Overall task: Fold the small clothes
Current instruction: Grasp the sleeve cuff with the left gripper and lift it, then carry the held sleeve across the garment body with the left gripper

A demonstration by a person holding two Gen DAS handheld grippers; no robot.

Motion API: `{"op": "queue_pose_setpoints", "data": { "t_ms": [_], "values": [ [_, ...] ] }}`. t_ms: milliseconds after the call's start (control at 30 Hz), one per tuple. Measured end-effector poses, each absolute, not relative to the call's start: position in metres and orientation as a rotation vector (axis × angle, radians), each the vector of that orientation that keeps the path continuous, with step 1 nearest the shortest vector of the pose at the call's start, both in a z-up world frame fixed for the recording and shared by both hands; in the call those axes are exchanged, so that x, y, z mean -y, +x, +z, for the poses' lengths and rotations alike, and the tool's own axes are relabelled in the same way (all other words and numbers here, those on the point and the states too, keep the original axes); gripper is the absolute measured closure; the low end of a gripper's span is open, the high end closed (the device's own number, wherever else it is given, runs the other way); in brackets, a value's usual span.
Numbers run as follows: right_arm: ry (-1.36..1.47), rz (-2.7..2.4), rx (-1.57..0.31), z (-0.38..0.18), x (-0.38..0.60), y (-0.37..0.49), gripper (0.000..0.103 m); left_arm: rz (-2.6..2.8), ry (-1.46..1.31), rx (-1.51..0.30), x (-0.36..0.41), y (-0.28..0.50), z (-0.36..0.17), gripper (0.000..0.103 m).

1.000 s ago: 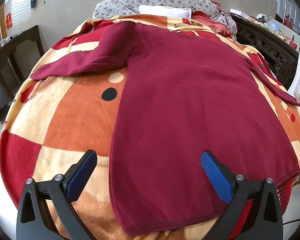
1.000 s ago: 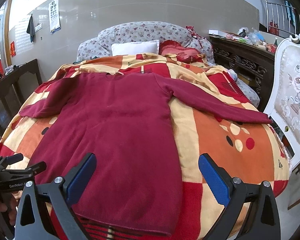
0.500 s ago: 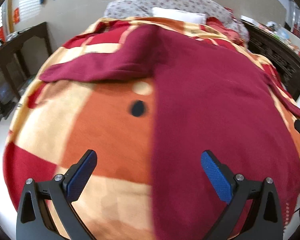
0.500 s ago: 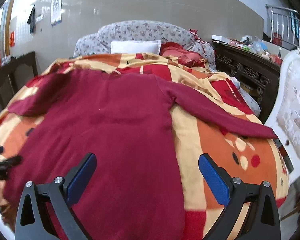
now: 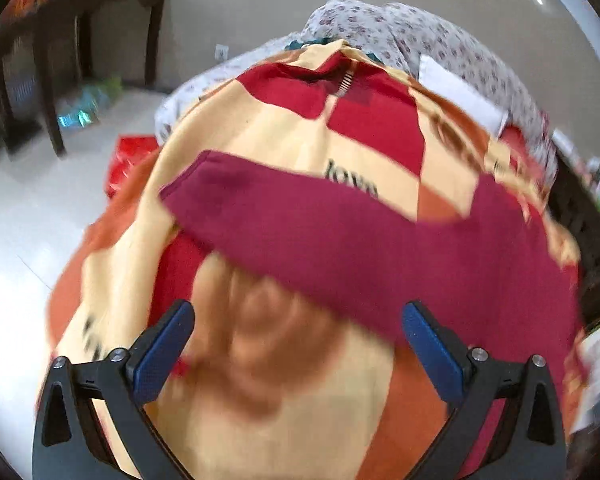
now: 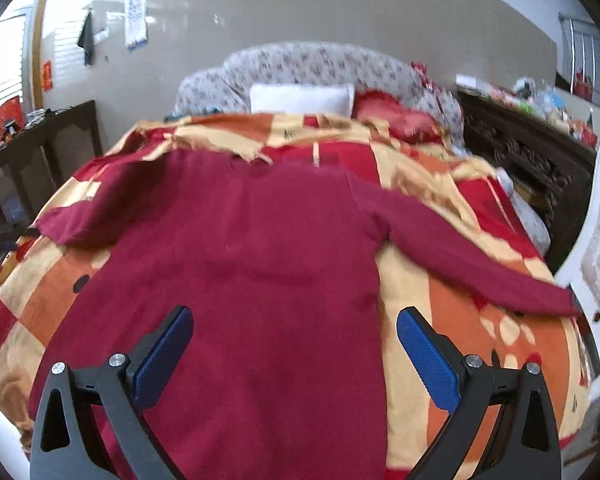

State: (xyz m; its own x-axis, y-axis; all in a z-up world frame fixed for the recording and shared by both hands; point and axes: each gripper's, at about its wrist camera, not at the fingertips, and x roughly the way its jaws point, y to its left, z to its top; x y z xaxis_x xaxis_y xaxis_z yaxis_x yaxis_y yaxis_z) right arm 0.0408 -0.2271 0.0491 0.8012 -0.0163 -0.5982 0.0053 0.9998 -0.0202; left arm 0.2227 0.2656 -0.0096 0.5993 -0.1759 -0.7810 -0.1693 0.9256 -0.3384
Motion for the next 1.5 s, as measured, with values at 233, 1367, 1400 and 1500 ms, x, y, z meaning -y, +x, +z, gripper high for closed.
{"op": "queue_pose_setpoints", "data": {
  "t_ms": [233,1367,1400,1500],
  "values": [
    [-0.040,-0.064,-0.746,-0.011,0.230,0.066,0.000,-0.044,-0.638,-0.979,-0.301,0.254,-0.028,0.005],
    [-0.026,-0.063,-0.807,-0.036,0.232,0.074,0.000,0.277,-0.665,-0.476,-0.348,0.191,0.057,0.098],
    [-0.024,-0.063,-0.807,-0.036,0.233,0.073,0.000,0.256,-0.648,-0.450,-0.340,0.187,0.067,0.097],
    [-0.015,-0.067,-0.800,-0.035,0.234,0.073,0.000,0.088,-0.568,-0.391,-0.290,0.182,0.099,0.097]
  ]
}}
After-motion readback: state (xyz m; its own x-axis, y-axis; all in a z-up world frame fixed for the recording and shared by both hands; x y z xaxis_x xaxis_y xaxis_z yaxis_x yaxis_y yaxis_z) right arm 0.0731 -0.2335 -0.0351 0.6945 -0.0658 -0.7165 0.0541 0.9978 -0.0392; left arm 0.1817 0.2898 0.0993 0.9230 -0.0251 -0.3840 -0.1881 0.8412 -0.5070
